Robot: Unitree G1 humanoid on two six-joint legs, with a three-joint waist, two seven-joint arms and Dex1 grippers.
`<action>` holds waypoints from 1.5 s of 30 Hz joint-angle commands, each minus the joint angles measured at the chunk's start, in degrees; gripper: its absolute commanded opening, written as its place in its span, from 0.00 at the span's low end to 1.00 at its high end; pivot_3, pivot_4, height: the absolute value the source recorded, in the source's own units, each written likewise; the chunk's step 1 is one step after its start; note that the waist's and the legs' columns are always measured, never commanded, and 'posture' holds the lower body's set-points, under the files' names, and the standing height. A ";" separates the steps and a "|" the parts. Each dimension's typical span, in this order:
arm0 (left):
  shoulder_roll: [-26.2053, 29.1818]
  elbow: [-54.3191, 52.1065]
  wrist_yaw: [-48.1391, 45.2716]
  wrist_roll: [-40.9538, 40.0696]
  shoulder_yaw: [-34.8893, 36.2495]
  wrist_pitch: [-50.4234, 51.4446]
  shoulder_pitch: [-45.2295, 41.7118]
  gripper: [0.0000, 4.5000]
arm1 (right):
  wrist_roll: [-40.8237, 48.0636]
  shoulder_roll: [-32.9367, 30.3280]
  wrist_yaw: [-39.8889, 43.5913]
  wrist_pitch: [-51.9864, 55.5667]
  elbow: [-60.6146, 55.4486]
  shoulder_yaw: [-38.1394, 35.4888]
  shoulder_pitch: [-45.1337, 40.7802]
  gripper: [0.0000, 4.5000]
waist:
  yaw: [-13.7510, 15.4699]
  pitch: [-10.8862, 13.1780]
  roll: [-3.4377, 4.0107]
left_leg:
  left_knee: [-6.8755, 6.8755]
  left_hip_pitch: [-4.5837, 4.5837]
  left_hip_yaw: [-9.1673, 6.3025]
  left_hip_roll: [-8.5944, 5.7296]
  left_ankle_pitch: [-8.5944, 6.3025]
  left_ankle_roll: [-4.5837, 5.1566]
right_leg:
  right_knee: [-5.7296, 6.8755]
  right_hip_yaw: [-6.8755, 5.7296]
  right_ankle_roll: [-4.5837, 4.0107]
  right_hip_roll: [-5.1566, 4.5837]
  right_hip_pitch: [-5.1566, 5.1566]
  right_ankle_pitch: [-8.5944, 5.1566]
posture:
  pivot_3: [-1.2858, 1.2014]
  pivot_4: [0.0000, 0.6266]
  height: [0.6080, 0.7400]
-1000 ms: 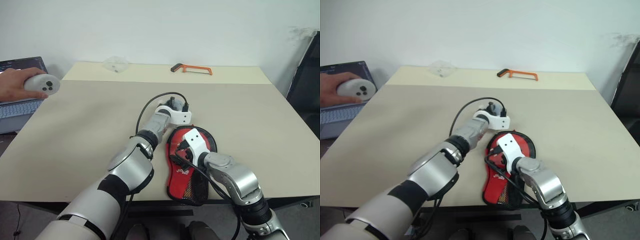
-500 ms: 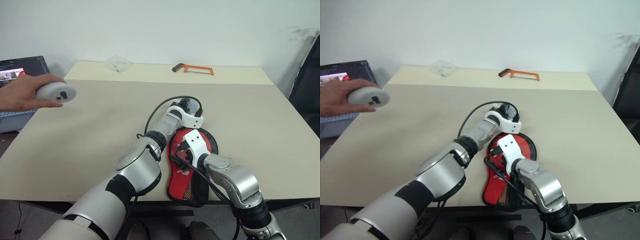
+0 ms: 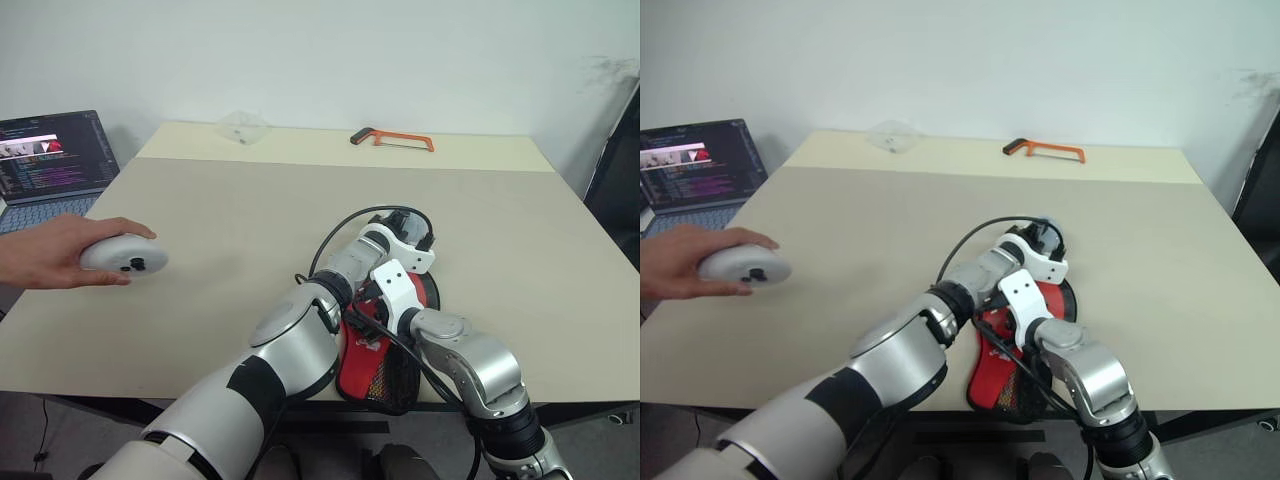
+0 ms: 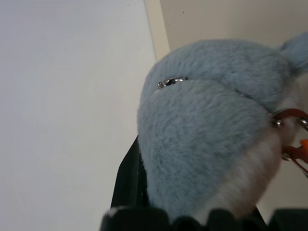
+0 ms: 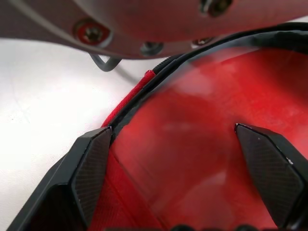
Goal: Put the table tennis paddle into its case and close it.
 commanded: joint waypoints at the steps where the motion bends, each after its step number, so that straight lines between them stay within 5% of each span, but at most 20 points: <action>1: -3.31 -3.45 -4.91 -4.40 3.85 0.79 -0.84 0.10 | 2.87 1.35 2.54 5.16 7.61 3.78 2.33 1.00 | -0.01 0.00 0.01 | 0.00 0.00 -0.01 0.00 0.00 0.00 | 0.00 -0.01 0.00 0.00 0.00 0.00 | 0.52 0.24 1.00; 4: -1.28 -3.44 -9.25 -4.05 3.34 -0.98 0.26 0.10 | 2.83 1.39 3.04 4.35 8.69 3.71 1.73 1.00 | -0.16 -0.01 0.02 | 0.00 0.03 -0.01 0.01 0.01 0.00 | 0.04 -0.01 0.00 0.01 0.00 0.00 | 0.52 0.24 1.00; 15: 6.68 -4.42 -18.63 -10.73 9.86 -4.58 1.33 1.00 | 2.03 -2.21 9.43 -1.04 15.41 4.47 -3.30 1.00 | -1.16 -0.12 0.12 | 0.03 0.35 -0.16 0.02 0.01 0.01 | 0.17 0.16 -0.03 0.20 0.18 0.07 | 0.52 0.24 1.00; 29: 14.84 -7.25 -43.62 -26.94 23.77 -7.87 2.52 1.00 | 1.69 -14.32 17.39 -8.21 20.14 -1.08 -3.93 1.00 | 0.26 -0.12 0.14 | 0.11 0.36 -0.11 0.01 0.03 0.01 | 0.12 0.15 0.02 0.18 0.27 0.09 | 0.52 0.24 1.00; 36: 21.60 -12.29 -72.11 -45.04 38.08 -2.04 3.00 1.00 | 6.75 -25.40 27.70 -12.32 10.24 -5.51 -1.78 1.00 | 1.42 -0.05 0.22 | 0.64 -0.02 -0.05 -0.01 0.02 0.00 | 0.04 -0.02 0.14 0.00 0.30 0.14 | 0.52 0.24 1.00; 45: 25.29 -33.25 -99.35 -61.70 43.04 15.50 12.99 1.00 | 22.63 -31.83 31.97 -5.82 -3.72 -24.45 -3.32 1.00 | 1.11 0.85 1.00 | 0.76 -0.55 -0.19 0.02 -0.04 -0.04 | 0.13 -0.12 -0.06 0.05 -0.06 0.20 | 0.52 0.24 1.00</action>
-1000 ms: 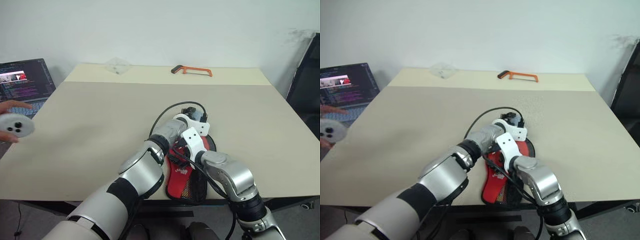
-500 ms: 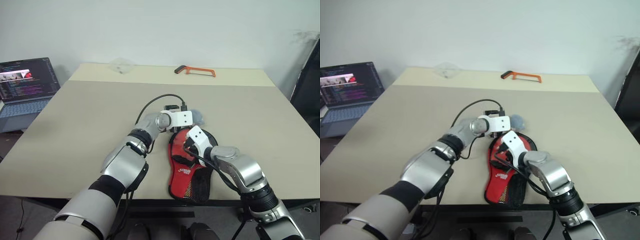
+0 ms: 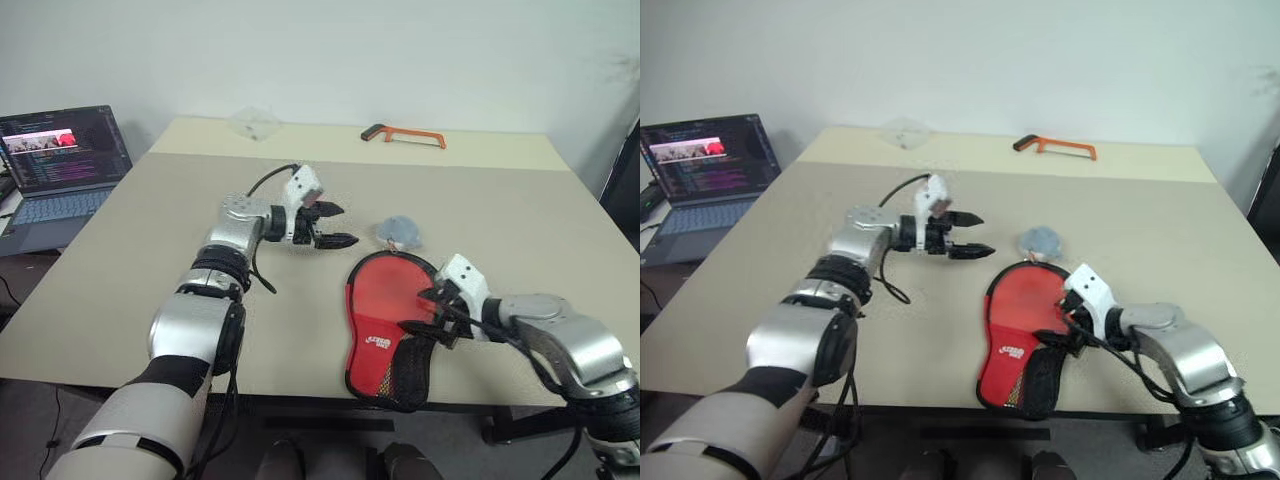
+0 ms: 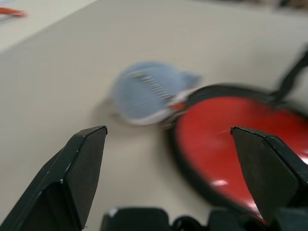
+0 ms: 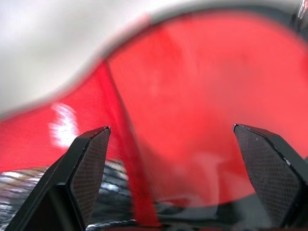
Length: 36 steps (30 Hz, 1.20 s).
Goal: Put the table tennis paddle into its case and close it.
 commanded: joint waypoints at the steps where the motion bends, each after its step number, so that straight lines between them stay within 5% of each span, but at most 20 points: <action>1: -1.22 -12.42 -4.55 -3.70 -2.01 5.24 5.27 1.00 | 5.44 -0.30 -1.51 2.38 -0.05 -9.58 -5.43 1.00 | -0.03 0.02 0.01 | 0.02 0.00 -0.01 0.00 0.00 0.00 | -0.01 -0.01 0.00 0.00 0.02 0.00 | 0.52 0.24 1.00; 7: -5.76 -29.14 5.66 -1.51 -8.40 10.96 17.95 1.00 | 4.97 4.37 -9.23 -0.70 15.03 -14.49 -18.82 1.00 | -0.03 0.07 0.10 | 0.22 0.02 -0.03 0.01 0.01 0.02 | 0.07 0.02 0.04 0.00 0.06 0.06 | 0.52 0.24 1.00; 18: -13.58 -44.71 29.06 0.66 -12.94 20.61 28.61 1.00 | -7.94 18.24 -20.46 -14.37 51.19 -5.12 -36.59 1.00 | -0.04 0.11 0.19 | 0.24 0.01 0.04 0.00 0.01 0.05 | 0.07 0.13 0.09 0.00 0.04 0.11 | 0.52 0.24 1.00; 25: -12.05 -51.06 38.04 2.02 -14.54 33.85 35.00 1.00 | -10.24 24.23 -22.04 -16.91 66.16 -4.55 -41.56 1.00 | -0.12 0.11 0.22 | 0.23 0.02 0.04 0.00 0.01 0.05 | 0.10 0.11 0.08 0.00 0.05 0.12 | 0.52 0.24 1.00; 36: -10.10 -56.64 39.77 -0.94 -16.93 38.93 36.59 1.00 | -17.00 27.58 -28.10 -22.17 79.36 -2.75 -44.70 1.00 | -1.15 0.04 0.28 | 0.25 0.65 0.07 0.00 0.01 0.05 | 0.09 0.21 0.12 0.01 0.61 0.14 | 0.52 0.24 1.00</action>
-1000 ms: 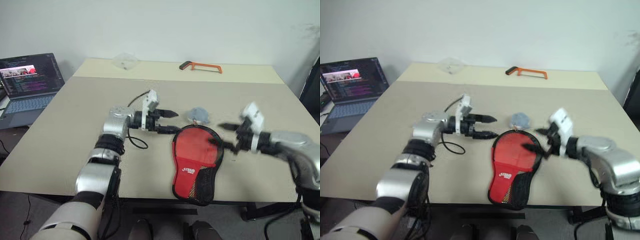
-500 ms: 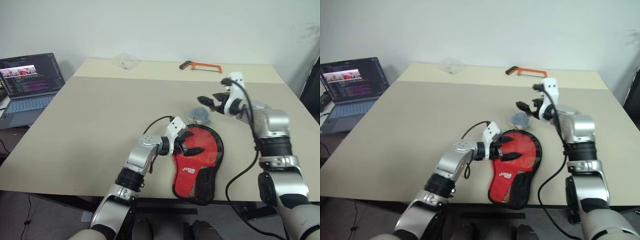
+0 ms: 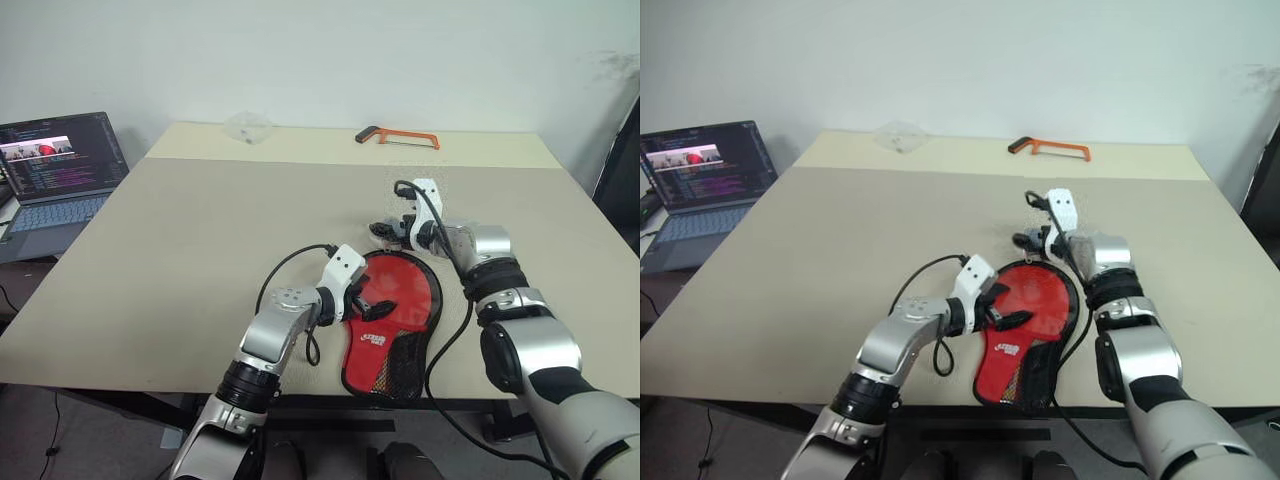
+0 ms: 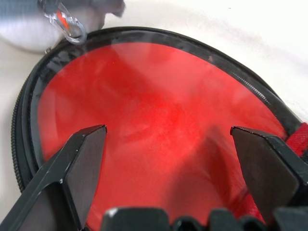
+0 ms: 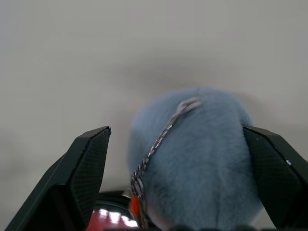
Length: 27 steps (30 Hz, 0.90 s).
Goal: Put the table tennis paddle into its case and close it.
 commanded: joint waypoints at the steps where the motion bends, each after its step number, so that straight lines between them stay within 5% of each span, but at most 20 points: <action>1: 0.44 1.70 0.34 -0.39 -2.28 2.38 0.60 1.00 | -1.88 1.26 -1.85 -2.20 2.88 0.50 -1.66 1.00 | -0.10 -0.01 0.00 | 0.00 0.00 0.00 0.00 0.00 0.00 | 0.00 0.00 0.00 0.00 0.00 0.00 | 0.52 0.24 1.00; 4: 0.21 2.05 0.58 -0.79 -2.82 2.35 0.12 1.00 | -2.78 1.77 -2.76 -3.21 4.72 0.03 -1.65 1.00 | -0.17 -0.01 0.00 | -0.01 0.00 0.00 0.00 0.00 0.00 | 0.00 0.00 -0.01 0.00 -0.01 0.00 | 0.52 0.24 1.00; 7: 0.05 2.61 0.57 -1.06 -3.49 2.03 -0.37 1.00 | -2.80 1.74 -3.79 -4.24 5.29 -0.86 -1.60 0.87 | -0.17 -0.01 0.00 | -0.01 0.00 0.01 0.00 0.00 0.00 | -0.01 0.01 0.00 0.00 0.00 0.00 | 0.52 0.24 1.00; 13: -0.34 3.97 0.26 -1.21 -4.78 1.02 -1.16 1.00 | -2.22 0.33 -6.45 -7.41 5.81 -2.93 -2.73 0.43 | -0.11 -0.01 0.00 | -0.01 -0.01 0.01 -0.01 0.00 0.00 | -0.02 0.02 0.00 0.00 0.00 0.00 | 0.52 0.24 1.00; 18: -0.93 5.38 -0.06 -1.14 -5.89 0.03 -1.83 1.00 | -3.04 -1.78 -7.75 -10.06 7.96 -3.74 -4.35 0.21 | 0.24 -0.01 0.01 | 0.00 -0.01 0.01 -0.02 0.00 0.00 | -0.02 0.01 0.00 -0.02 0.01 0.00 | 0.52 0.24 1.00; 27: -0.73 7.30 -0.17 -1.24 -6.65 -0.53 -2.52 1.00 | -6.83 -8.82 -6.62 -13.01 10.20 -1.42 -4.07 0.15 | 1.39 0.00 0.02 | -0.01 -0.07 0.04 -0.09 0.00 0.00 | -0.10 0.00 0.01 -0.08 -0.01 0.00 | 0.52 0.24 1.00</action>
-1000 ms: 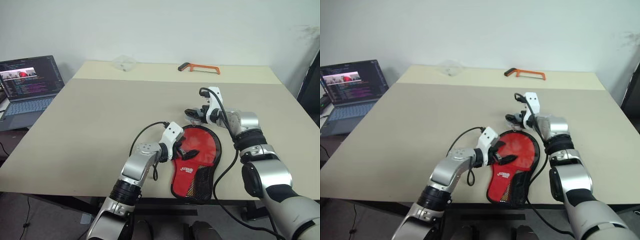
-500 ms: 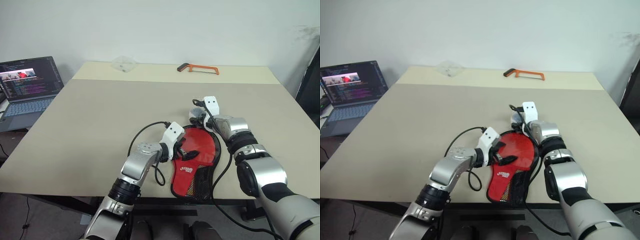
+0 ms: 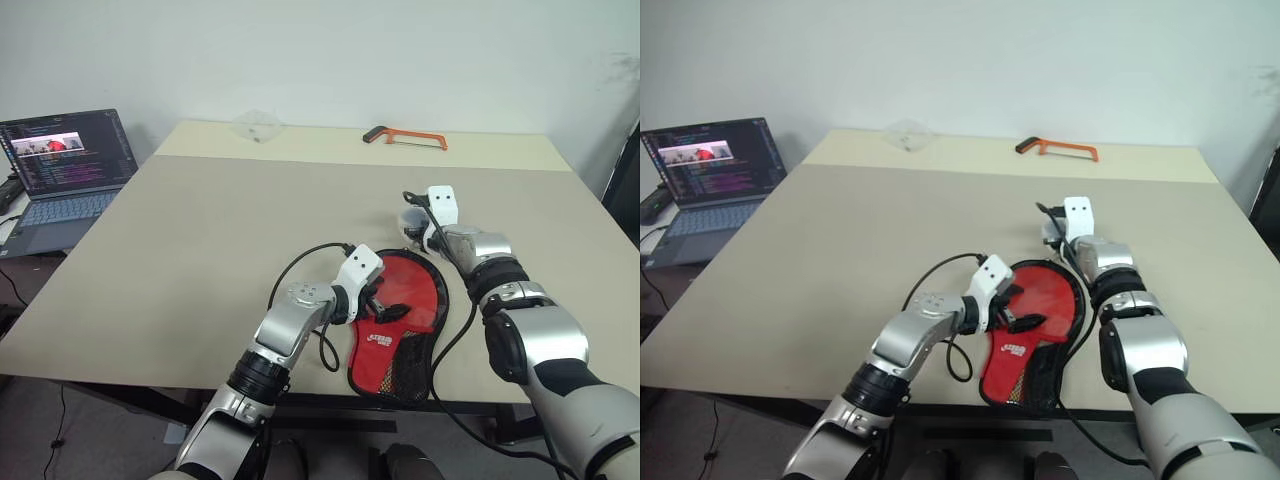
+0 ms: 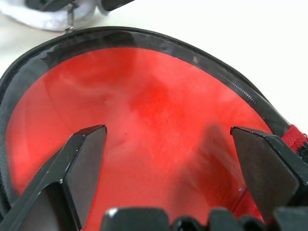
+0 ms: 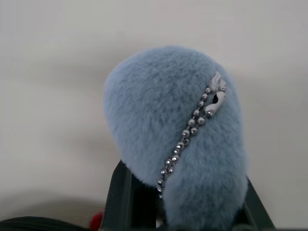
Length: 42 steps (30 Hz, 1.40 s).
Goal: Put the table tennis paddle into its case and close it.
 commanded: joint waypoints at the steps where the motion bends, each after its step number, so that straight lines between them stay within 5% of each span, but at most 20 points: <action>1: 0.11 3.17 -0.56 -0.06 -1.93 1.37 1.31 1.00 | -3.20 -6.39 0.36 -3.62 -1.32 1.14 -1.09 0.15 | 0.11 0.01 0.01 | 0.00 0.00 0.00 -0.02 0.00 0.00 | 0.00 0.00 0.01 -0.02 0.00 0.00 | 0.52 0.24 1.00; 7: -0.02 5.31 -0.15 0.46 -2.41 0.78 1.28 1.00 | -6.08 -13.13 10.79 0.61 -10.50 7.10 6.27 0.15 | 1.44 0.00 0.02 | 0.06 -0.01 -0.06 -0.16 0.01 0.01 | -0.07 -0.06 0.08 -0.13 0.12 0.02 | 0.52 0.24 1.00; 16: -0.41 8.02 -0.72 0.77 -3.35 -0.79 0.46 1.00 | -5.04 -29.14 29.29 14.86 -51.94 14.35 28.12 0.15 | 2.86 -0.12 0.23 | 0.08 -0.06 -0.13 -0.22 -0.01 -0.01 | -0.33 -0.09 0.39 -0.15 0.26 -0.16 | 0.52 0.24 1.00; 29: 0.26 9.99 -2.13 1.60 -4.67 -1.54 -0.65 1.00 | 0.47 -35.58 29.97 19.21 -65.58 4.60 43.43 0.15 | 3.11 -0.16 0.29 | 0.06 -0.13 -0.20 -0.28 -0.08 0.09 | -0.65 -0.16 0.47 -0.23 0.40 -0.21 | 0.52 0.24 1.00; 35: -0.18 10.57 -2.21 1.96 -5.39 -1.73 -1.59 1.00 | 2.48 -24.79 19.23 18.19 -61.57 0.59 38.61 0.15 | 2.68 -0.21 0.28 | 0.06 -0.10 -0.19 -0.27 -0.11 0.12 | -0.94 -0.13 0.62 -0.22 0.56 -0.09 | 0.52 0.24 1.00; 42: 0.39 10.20 -2.04 2.15 -4.85 -1.48 -1.56 1.00 | 5.74 -19.24 15.48 17.10 -59.39 -4.11 33.88 0.67 | 1.81 -0.21 0.31 | 0.12 -0.06 -0.15 -0.27 -0.02 0.25 | -0.96 -0.03 0.68 -0.19 0.55 0.19 | 0.52 0.24 1.00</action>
